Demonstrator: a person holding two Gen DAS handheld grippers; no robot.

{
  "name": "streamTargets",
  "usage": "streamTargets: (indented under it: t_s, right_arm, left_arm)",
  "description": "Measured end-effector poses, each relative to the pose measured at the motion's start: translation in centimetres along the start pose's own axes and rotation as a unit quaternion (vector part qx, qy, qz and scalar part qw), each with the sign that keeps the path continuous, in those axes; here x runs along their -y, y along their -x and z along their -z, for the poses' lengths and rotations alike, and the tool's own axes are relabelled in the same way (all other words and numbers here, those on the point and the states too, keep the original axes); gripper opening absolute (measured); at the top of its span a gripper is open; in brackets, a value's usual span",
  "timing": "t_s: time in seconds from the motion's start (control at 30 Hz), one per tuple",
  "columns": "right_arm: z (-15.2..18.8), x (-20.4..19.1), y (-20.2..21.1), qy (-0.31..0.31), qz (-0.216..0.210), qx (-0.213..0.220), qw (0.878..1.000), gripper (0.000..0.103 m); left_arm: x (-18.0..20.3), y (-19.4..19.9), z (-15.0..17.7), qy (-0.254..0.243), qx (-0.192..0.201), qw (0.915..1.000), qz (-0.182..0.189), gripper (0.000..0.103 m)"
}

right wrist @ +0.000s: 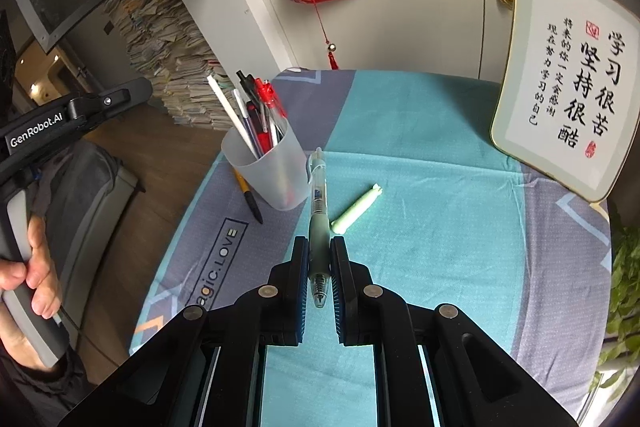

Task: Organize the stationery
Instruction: 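Carry the gel pen into the frosted cup and open the right tool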

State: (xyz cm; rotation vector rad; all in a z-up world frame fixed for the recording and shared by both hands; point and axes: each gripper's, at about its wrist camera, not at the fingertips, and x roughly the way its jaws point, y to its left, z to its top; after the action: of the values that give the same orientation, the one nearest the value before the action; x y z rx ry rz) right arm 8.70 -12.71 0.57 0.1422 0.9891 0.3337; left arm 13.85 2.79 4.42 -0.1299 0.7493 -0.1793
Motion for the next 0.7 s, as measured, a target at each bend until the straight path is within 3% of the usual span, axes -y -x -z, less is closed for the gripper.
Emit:
streamTargets:
  t_s: [0.33,0.47,0.7]
  right_arm:
    - [-4.1,-4.7,0.3,0.063,0.016,-0.045,0.997,0.012]
    - [-6.2,-6.4,-0.5,0.089,0.049,-0.066,0.993,0.012]
    - [-8.3,-8.6,-3.3,0.092,0.050,-0.080,0.991,0.012]
  left_arm:
    - [-2.9,-0.2,2.0,0.013,-0.023,0.9996,-0.002,0.009]
    - [-4.9,-1.1,2.8,0.034,-0.038,0.9987,-0.006,0.009]
    - [-6.7,-3.1,4.5,0.036,-0.071,0.9967,-0.017,0.011]
